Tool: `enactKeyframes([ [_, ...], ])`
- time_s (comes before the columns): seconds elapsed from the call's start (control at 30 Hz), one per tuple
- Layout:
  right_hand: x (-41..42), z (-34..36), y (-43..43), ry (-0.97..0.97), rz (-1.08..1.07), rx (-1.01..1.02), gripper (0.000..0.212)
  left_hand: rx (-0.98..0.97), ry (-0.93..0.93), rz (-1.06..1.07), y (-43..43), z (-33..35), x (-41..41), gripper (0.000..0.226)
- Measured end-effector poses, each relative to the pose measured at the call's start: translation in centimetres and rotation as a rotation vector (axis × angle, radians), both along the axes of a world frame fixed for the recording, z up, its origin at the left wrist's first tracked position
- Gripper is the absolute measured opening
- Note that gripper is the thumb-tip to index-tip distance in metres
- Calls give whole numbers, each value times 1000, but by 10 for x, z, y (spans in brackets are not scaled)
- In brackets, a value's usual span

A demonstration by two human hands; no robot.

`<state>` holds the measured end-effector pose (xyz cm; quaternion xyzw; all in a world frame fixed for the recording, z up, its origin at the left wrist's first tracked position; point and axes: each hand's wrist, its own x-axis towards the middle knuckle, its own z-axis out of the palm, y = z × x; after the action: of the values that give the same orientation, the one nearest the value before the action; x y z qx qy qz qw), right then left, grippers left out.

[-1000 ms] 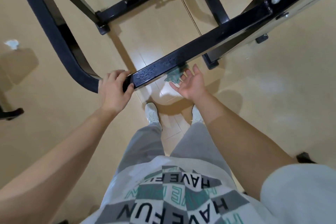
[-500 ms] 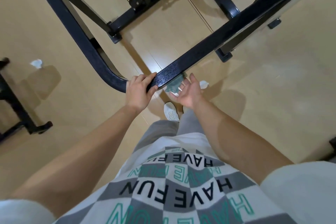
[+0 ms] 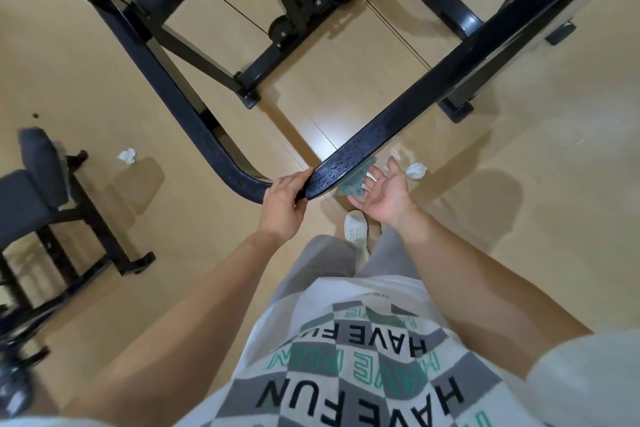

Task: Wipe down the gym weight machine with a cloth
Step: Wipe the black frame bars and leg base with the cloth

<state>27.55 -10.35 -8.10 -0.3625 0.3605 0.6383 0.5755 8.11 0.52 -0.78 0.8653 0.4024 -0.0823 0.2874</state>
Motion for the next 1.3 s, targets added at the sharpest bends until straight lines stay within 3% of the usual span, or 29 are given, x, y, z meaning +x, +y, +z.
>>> enactKeyframes([
  [0.13, -8, 1, 1, -23, -50, 0, 63, -45, -23, -10, 6, -1, -3, 66],
  [0.27, -38, -1, 1, -61, -6, -8, 61, -225, -76, 34, 31, 8, -12, 55],
  [0.37, -68, -3, 3, -71, -6, -6, 61, -187, -98, 64, 65, 11, -33, 50],
  [0.5, -117, -6, 16, -78, -86, -40, 61, -1, -37, -127, 123, 14, -75, 51],
  [0.6, -160, -5, 31, -92, -196, -35, 58, 50, 62, -369, 161, 11, -101, 57],
  [0.7, -198, -2, 48, -97, -320, -45, 61, 60, 26, -528, 177, 5, -110, 49],
  [0.9, -249, 4, 78, -70, -450, -40, 65, 40, -48, -676, 189, -6, -118, 53],
  [1.3, -246, 12, 73, -58, -609, 9, 64, 85, 97, -765, 187, 2, -110, 69],
])
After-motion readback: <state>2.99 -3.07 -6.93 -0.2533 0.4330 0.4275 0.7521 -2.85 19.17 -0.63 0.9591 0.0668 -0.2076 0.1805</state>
